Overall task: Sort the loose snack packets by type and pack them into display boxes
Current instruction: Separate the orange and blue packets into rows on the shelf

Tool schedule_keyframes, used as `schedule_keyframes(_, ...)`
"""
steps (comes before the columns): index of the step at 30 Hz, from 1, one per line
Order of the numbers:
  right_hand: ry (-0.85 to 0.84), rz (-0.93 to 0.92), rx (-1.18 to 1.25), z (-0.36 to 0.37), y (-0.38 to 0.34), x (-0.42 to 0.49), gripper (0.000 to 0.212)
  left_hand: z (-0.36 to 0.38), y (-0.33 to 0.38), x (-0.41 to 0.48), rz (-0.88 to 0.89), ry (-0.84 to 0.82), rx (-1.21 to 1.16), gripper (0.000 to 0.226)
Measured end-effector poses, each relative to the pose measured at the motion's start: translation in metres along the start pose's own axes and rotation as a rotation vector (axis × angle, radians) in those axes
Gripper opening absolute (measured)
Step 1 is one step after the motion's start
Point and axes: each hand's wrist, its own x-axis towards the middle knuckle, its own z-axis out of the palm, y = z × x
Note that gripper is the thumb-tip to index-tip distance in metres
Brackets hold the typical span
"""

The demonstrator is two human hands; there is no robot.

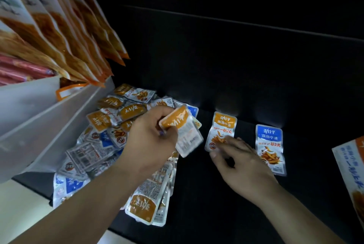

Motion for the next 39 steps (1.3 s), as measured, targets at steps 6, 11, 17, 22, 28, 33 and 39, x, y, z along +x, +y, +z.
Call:
schedule_keyframes(6,-0.208,0.140,0.825,-0.022,-0.023,0.001,0.028,0.004,0.021,-0.017,-0.087,-0.310,-0.254,0.031)
schedule_keyframes(11,-0.506,0.045,1.046,-0.030,-0.027,-0.009,0.039,0.017,0.015,-0.020,-0.115,-0.138,-0.342,0.037)
schedule_keyframes(17,-0.012,0.239,0.876,-0.018,-0.016,0.004,0.018,0.005,-0.034,-0.033,0.027,-0.025,0.299,0.038)
schedule_keyframes(22,0.244,0.399,0.850,0.000,-0.004,0.011,0.014,-0.009,-0.060,-0.056,0.061,-0.098,0.786,0.076)
schedule_keyframes(28,0.154,0.363,0.019,0.004,0.001,0.014,0.043,-0.008,-0.071,-0.059,0.107,-0.189,0.803,0.085)
schedule_keyframes(33,0.209,0.235,-0.057,0.016,0.000,0.015,0.039,-0.019,-0.065,-0.055,0.206,-0.127,0.660,0.073)
schedule_keyframes(39,0.559,-0.037,-0.170,0.008,0.020,0.006,0.017,-0.036,-0.077,-0.065,0.271,-0.120,0.730,0.050)
